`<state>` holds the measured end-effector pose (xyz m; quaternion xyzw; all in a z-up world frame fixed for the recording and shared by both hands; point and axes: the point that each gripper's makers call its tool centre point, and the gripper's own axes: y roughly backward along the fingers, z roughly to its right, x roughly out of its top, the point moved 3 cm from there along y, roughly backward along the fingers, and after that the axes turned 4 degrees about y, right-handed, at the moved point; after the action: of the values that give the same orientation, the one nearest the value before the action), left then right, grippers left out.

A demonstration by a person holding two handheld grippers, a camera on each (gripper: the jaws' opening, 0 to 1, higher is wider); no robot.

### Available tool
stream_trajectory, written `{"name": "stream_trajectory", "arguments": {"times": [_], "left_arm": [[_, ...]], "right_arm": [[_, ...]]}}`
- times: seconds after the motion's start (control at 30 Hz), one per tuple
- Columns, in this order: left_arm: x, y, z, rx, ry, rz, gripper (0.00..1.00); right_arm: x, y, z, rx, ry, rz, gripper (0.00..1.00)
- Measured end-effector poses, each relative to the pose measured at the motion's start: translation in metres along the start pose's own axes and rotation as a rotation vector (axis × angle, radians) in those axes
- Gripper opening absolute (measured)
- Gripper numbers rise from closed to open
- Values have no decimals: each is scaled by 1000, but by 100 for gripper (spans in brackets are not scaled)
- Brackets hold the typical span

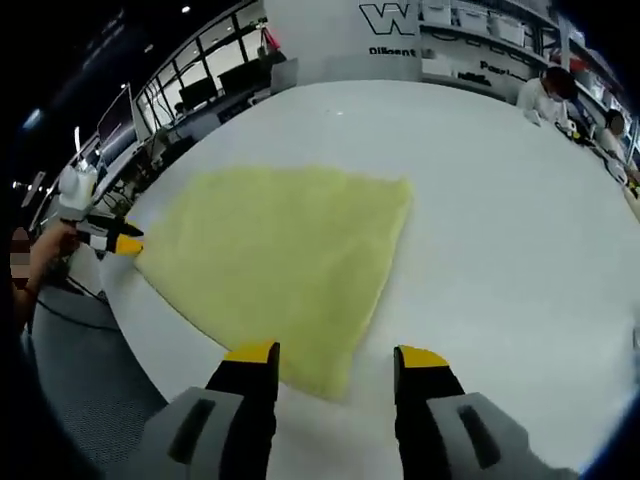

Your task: Fold the garment on the visible template until the final outline fits inside the template.

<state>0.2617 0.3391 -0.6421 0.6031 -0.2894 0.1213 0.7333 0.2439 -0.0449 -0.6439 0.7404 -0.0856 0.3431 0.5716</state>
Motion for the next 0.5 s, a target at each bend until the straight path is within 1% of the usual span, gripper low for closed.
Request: {"name": "stream_trajectory", "arguments": {"times": [0.03, 0.07, 0.13, 0.23, 0.27, 0.33, 0.43, 0.5], "left_arm": [[0, 0, 1, -8, 2, 5, 66], [1, 2, 4, -27, 20, 1, 69], [3, 4, 6, -31, 16, 11, 73], [10, 10, 12, -42, 32, 40, 81], [13, 11, 14, -50, 36, 53, 86], [19, 18, 19, -47, 38, 76, 93], [22, 23, 21, -44, 38, 86, 99], [28, 31, 25, -52, 35, 113, 99]], "right_arm": [[1, 1, 0, -2, -1, 4, 51], [5, 3, -1, -8, 0, 22, 54], [9, 6, -2, -15, -5, 41, 60], [16, 13, -6, -17, -19, 70, 66], [20, 17, -8, -8, -27, 84, 69], [27, 23, -11, -10, -43, 115, 76], [36, 35, -17, -13, -59, 147, 82], [39, 39, -20, -10, -66, 160, 86]]}}
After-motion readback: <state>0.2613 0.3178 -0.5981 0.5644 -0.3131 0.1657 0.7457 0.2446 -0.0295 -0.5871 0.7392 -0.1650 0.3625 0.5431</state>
